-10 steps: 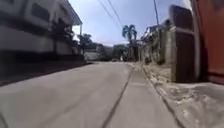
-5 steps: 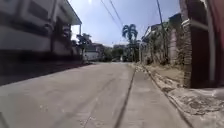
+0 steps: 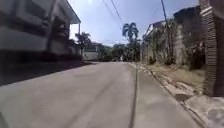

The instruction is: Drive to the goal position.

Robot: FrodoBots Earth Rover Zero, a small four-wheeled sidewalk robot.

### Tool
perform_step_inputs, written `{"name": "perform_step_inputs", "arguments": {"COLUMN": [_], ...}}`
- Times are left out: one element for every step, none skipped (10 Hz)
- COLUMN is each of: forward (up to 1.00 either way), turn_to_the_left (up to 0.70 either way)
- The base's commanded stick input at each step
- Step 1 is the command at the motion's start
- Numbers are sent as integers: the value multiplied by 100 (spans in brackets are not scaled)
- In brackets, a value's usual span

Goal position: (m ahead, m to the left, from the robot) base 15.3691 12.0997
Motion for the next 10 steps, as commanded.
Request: {"name": "perform_step_inputs", "arguments": {"forward": [100,100,100,100,100,100,100,100,100,100], "turn_to_the_left": [0,0,0,0,0,0,0,0,0,0]}}
